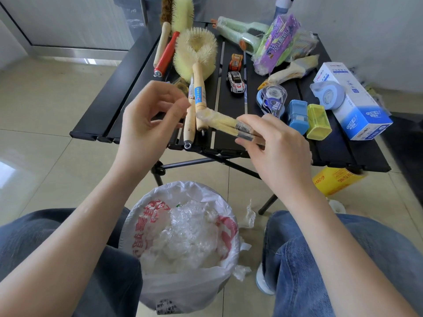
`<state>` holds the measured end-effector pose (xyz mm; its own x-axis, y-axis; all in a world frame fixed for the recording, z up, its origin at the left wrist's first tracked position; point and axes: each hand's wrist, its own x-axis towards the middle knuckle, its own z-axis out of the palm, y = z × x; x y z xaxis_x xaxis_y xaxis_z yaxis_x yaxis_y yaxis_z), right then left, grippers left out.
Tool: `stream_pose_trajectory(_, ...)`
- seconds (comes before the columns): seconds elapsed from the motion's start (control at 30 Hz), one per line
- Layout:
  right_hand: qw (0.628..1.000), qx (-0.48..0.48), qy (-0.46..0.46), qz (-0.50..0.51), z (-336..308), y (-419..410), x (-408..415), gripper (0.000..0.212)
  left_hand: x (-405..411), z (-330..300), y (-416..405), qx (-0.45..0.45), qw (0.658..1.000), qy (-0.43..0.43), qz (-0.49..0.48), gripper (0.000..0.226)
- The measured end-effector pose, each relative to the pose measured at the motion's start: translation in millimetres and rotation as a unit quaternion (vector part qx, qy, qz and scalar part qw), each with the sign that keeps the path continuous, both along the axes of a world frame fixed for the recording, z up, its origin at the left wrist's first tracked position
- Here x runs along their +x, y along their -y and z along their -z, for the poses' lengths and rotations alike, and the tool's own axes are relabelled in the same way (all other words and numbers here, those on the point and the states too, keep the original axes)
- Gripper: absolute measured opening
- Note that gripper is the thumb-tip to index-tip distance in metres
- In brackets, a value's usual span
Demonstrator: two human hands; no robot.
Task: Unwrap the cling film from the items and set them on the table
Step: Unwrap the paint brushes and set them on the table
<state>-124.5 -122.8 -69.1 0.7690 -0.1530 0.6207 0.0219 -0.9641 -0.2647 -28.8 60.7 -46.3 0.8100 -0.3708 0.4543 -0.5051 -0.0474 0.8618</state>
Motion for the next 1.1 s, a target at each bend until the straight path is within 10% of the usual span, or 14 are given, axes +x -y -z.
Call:
stream_pose_trajectory(0.53,0.998,0.047,-0.005,-0.039,1,-15,-1,0.048,1,8,4,0.097,0.985,0.122,-0.079,0.011)
stream_pose_trajectory(1.1,0.996,0.083,-0.039,0.005,-7,-15,0,0.06,5,6,2,-0.019,0.996,-0.074,0.054,0.017)
